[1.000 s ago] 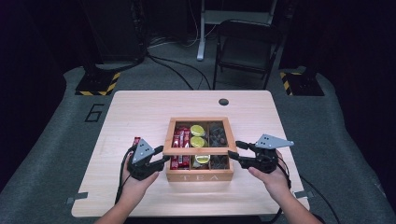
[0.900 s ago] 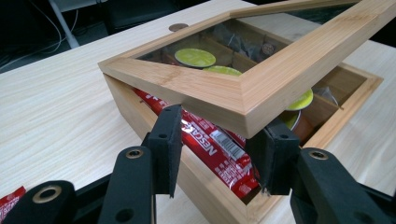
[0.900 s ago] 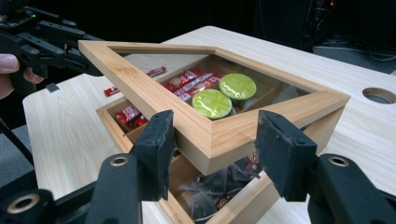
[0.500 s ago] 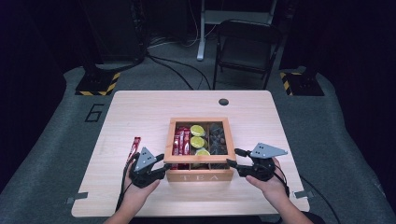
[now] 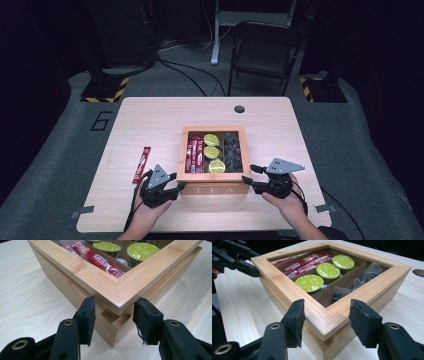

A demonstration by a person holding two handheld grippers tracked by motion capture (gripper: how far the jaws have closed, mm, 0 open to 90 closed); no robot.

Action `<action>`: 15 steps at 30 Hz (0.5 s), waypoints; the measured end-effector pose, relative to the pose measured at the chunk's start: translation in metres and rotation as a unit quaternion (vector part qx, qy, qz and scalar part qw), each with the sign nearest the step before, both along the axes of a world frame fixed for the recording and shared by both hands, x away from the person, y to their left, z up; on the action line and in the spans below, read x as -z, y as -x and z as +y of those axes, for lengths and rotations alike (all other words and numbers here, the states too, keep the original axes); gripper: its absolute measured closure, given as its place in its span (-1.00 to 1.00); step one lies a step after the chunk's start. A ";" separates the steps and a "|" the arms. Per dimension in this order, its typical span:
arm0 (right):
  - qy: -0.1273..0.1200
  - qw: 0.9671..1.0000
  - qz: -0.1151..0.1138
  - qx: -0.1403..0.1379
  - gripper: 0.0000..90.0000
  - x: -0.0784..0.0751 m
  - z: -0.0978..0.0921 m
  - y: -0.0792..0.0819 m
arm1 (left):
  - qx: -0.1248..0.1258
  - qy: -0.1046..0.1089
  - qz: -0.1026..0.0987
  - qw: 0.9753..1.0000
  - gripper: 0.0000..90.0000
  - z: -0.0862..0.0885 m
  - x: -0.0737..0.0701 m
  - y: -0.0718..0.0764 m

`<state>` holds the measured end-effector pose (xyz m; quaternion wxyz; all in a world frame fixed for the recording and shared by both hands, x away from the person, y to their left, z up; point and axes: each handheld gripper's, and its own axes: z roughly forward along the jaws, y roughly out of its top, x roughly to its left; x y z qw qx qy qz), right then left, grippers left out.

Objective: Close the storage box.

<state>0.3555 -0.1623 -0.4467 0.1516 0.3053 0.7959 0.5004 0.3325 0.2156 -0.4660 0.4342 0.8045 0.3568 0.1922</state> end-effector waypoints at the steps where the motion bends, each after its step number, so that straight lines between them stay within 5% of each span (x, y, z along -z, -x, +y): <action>1: 0.000 1.000 -0.002 0.000 0.02 0.000 0.000 0.001 | 0.004 -0.003 0.005 1.000 0.14 0.001 0.000 0.001; 8: 0.001 1.000 -0.004 0.000 0.01 0.001 -0.001 0.001 | 0.003 0.019 -0.010 1.000 -0.01 0.004 -0.004 0.007; 15: 0.003 1.000 -0.006 0.002 0.00 0.004 0.000 0.001 | -0.001 0.018 0.004 1.000 -0.04 0.010 0.001 0.006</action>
